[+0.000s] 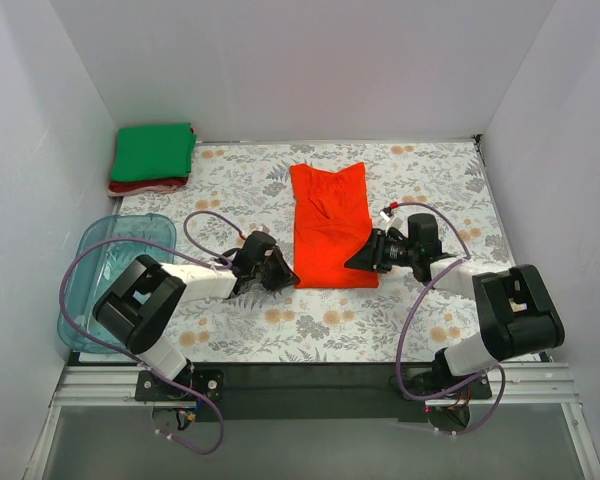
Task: Fold and stack the t-shirts
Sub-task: Fold the tshirt
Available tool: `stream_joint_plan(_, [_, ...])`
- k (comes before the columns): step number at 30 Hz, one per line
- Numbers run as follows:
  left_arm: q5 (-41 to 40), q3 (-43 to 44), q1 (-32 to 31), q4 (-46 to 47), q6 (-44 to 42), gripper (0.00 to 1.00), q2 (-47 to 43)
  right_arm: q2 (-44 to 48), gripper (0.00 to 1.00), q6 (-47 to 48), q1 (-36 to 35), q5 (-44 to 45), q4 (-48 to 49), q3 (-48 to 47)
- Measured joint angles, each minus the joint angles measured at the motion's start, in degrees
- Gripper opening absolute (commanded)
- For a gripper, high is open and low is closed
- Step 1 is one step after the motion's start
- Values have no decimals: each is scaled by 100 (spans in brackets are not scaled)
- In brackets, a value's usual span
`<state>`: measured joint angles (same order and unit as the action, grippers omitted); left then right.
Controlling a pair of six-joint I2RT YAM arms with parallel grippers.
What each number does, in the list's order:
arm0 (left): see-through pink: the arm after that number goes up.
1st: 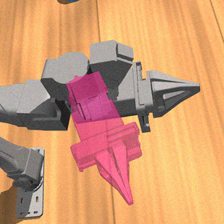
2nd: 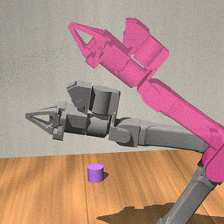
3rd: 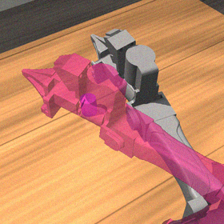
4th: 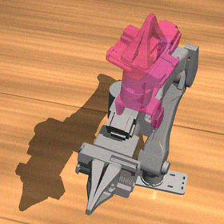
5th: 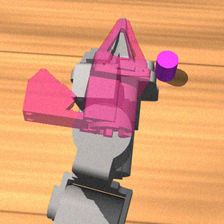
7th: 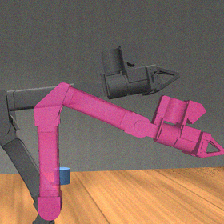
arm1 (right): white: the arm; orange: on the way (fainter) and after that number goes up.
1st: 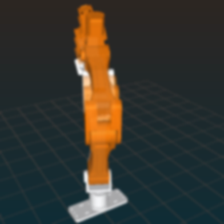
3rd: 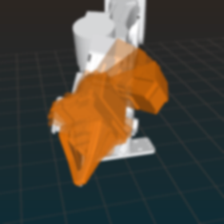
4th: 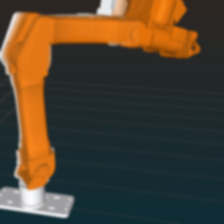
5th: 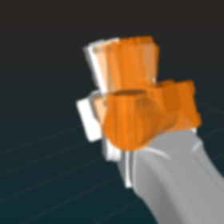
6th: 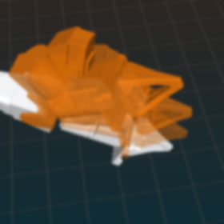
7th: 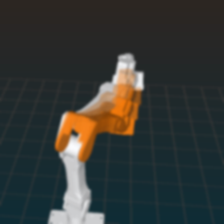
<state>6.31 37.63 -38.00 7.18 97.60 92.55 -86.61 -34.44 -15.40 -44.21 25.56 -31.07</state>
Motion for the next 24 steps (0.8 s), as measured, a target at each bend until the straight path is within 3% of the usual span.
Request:
stream_joint_plan(5, [-426,0,-39,-623,46,28,-494,610,45,758,39,660,-1652,-297])
stream_joint_plan(9, [-1102,203,-114,-1482,-28,73,-1220,942,50,1252,15,1499,-2938,-887])
stream_joint_plan(12, [-1576,437,-157,-2057,-111,92,-1602,1075,56,1460,-114,2334,-3683,-1252])
stream_joint_plan(16, [-2076,544,-184,-2686,-249,93,-1858,1069,58,1537,-428,3281,-4503,-1530])
stream_joint_plan(24, [-2465,551,-201,-3574,-511,87,-1797,492,55,1513,-728,4083,-5246,-1663])
